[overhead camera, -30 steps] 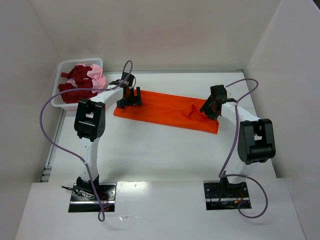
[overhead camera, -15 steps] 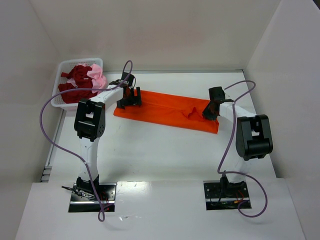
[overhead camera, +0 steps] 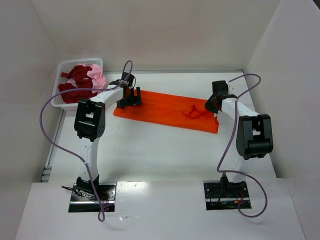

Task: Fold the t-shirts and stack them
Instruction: Fold the other side of the tshirt into a rectangle

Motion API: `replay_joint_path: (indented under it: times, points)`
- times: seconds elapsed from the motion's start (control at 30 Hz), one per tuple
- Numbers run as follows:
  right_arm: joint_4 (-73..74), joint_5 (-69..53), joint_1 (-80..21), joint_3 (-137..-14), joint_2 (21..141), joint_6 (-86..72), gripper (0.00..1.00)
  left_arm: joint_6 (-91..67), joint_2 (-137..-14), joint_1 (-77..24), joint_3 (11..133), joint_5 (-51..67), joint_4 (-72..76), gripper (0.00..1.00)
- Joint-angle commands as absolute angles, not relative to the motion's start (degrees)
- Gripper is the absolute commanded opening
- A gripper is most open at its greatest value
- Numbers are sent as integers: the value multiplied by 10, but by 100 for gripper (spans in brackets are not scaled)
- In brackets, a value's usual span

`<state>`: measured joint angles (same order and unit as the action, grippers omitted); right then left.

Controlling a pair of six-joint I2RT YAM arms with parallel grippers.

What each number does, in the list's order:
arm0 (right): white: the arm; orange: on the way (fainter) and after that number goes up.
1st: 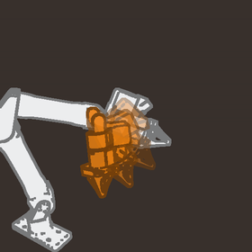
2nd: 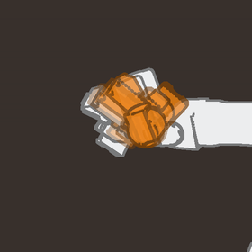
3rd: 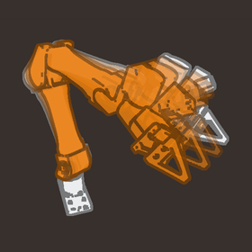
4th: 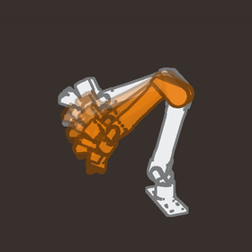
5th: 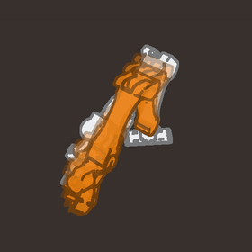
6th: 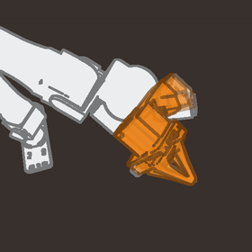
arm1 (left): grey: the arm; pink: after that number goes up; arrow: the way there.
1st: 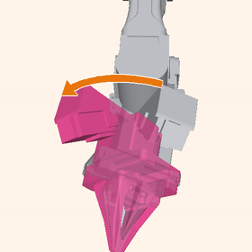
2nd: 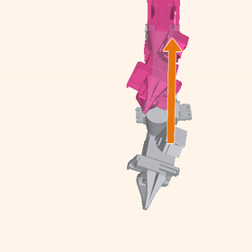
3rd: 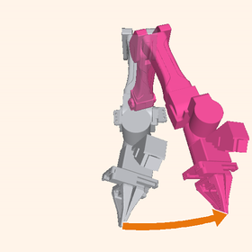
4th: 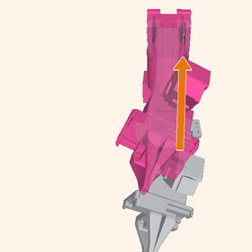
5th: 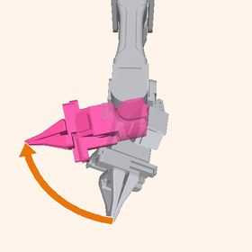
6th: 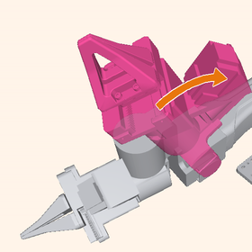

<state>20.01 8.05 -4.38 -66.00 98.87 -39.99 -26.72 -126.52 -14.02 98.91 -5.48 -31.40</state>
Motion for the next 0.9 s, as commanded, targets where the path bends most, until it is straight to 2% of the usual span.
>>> replay_joint_path:
  times: [0.0, 0.43, 0.53, 0.57, 0.7, 0.87]
  points:
    - [160, 98, -35, -688, 1011, -403, 19, -255, -1298, -133, 974, -42, -310, 100]
    - [123, 92, -19, -760, 1077, -403, 21, -255, -1303, -138, 974, -37, -310, 100]
    - [118, 85, -14, -777, 1090, -403, 28, -250, -1303, -143, 974, -37, -310, 100]
    - [118, 79, -14, -784, 1090, -397, 35, -250, -1303, -143, 974, -37, -310, 100]
    - [118, 65, -14, -790, 1095, -387, 51, -250, -1309, -143, 974, -37, -310, 100]
    - [115, 26, -14, -751, 1006, -367, 65, -250, -1309, -143, 974, -37, -310, 100]
